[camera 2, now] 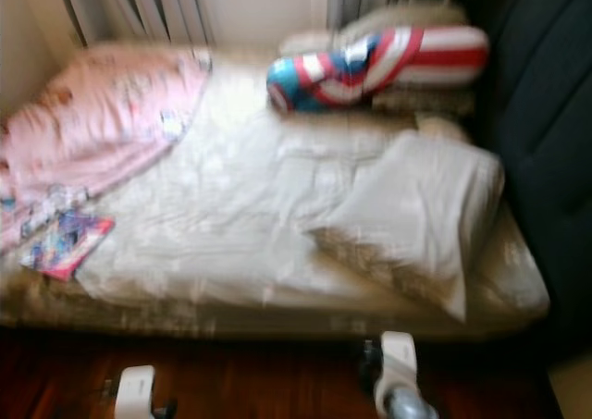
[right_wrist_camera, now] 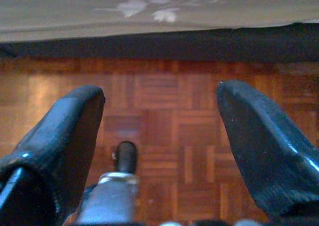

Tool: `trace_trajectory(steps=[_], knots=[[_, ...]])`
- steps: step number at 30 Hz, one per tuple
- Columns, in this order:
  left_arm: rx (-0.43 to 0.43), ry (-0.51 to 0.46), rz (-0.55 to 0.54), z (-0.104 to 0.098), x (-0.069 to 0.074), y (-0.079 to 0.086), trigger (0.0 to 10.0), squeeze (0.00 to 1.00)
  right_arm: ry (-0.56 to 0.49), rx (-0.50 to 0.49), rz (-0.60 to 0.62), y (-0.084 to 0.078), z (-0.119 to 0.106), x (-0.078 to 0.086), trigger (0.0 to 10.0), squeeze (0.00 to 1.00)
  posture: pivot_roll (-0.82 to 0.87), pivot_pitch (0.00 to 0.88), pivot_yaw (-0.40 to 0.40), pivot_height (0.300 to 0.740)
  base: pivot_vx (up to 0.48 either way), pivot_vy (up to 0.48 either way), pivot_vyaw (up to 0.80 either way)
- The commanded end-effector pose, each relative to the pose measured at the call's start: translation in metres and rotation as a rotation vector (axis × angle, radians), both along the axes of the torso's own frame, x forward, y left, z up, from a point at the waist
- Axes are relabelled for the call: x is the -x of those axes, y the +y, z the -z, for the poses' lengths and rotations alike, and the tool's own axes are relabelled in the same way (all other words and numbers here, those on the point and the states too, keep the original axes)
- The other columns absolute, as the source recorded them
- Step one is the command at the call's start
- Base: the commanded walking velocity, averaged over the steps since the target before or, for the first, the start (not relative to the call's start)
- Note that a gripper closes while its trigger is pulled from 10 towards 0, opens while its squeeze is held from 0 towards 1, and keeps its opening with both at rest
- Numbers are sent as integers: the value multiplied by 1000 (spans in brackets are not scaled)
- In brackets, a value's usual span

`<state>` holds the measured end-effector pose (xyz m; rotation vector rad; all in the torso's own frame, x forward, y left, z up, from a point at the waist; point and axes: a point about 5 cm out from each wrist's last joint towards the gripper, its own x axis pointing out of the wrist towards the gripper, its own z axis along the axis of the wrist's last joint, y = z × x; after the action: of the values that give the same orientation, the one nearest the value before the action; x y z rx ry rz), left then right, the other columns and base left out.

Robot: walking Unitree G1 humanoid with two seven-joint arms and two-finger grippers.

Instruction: Clean up the room

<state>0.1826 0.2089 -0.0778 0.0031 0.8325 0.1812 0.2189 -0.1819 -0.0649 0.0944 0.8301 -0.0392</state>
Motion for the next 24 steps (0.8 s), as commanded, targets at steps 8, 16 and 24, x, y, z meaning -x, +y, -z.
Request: trace_trajectory(steps=[8,16,24], knots=[[17,17,-9,2,2,-1,10000,0,10,11,17,-6,1,3,10000,0,23,124,-25,740,0,-39,0],[26,19,-12,3,3,-3,10000,0,6,12,18,-6,0,2,10000,0,23,127,-27,740,0,0,0],[32,18,13,2,-1,-8,10000,0,21,10,22,-6,1,3,10000,0,23,129,-27,740,0,0,-231]])
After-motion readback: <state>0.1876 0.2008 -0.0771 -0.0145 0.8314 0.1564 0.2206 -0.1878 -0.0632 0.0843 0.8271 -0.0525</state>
